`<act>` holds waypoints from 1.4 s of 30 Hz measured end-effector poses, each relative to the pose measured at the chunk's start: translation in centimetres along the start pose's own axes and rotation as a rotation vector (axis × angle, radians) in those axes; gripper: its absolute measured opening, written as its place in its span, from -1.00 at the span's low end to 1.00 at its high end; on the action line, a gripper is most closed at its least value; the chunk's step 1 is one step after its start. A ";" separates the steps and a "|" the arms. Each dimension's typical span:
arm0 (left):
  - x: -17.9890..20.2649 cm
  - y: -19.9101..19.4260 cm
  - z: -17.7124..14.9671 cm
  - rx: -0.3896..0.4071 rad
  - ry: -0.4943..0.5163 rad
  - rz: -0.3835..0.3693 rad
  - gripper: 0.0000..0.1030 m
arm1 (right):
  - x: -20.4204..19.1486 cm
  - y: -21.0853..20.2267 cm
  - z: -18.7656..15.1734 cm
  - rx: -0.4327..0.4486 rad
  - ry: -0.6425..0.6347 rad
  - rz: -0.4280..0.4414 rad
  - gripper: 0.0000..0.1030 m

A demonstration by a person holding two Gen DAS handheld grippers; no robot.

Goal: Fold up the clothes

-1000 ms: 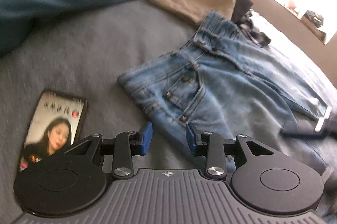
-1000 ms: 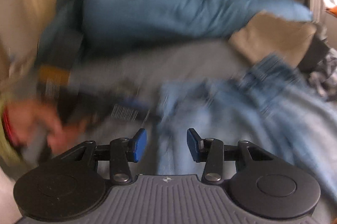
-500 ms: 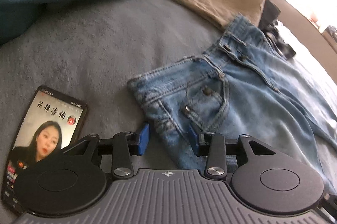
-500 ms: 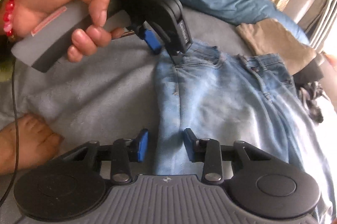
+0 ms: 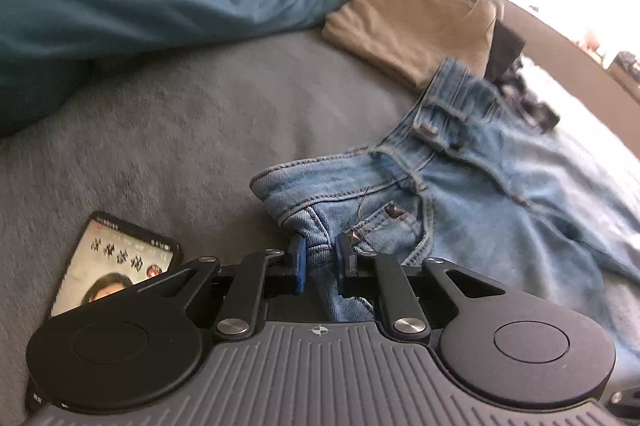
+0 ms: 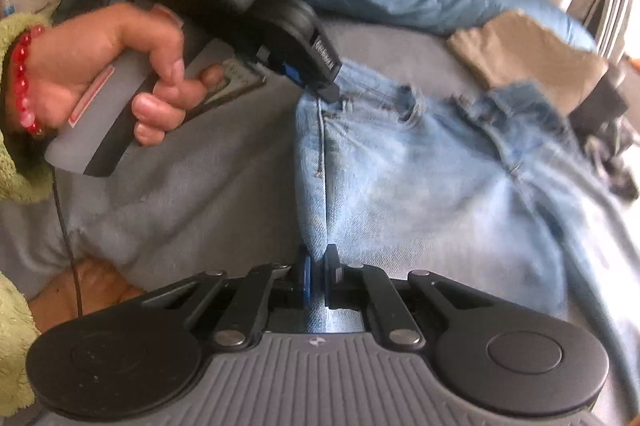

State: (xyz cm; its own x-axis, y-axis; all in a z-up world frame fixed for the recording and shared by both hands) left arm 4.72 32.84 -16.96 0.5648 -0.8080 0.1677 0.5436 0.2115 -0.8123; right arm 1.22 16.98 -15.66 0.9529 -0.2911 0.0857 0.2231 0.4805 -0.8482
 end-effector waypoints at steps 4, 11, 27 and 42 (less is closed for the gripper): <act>0.0 0.3 -0.1 -0.010 0.023 0.018 -0.63 | -0.1 1.8 -0.4 -0.042 0.030 0.000 -0.69; 0.1 -1.5 0.1 0.037 0.046 0.087 -0.25 | 1.3 -1.9 0.1 0.075 0.150 0.101 -0.17; 9.7 -6.8 -3.6 0.175 0.507 -0.192 -0.16 | 17.1 -25.0 -25.6 0.453 1.246 -0.425 -0.19; 16.2 -7.8 -11.0 0.083 0.917 -0.284 -0.17 | 13.7 -40.4 -32.5 0.231 0.799 -0.856 -0.20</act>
State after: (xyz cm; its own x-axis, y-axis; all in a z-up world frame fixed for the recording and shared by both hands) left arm 2.81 12.02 -14.03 -0.2809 -0.9430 -0.1784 0.6470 -0.0488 -0.7609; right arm -1.38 -33.34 2.81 0.0968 -0.9826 0.1584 0.8332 -0.0070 -0.5529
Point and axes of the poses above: each gripper's, at about its wrist camera, not at the fingertips, and y roughly the way its jaws point, x to its right, z to its top, the point moved 6 cm from there along y, roughly the way its jaws point, and after that the axes turned 6 degrees about -x, right-handed, at the moved point
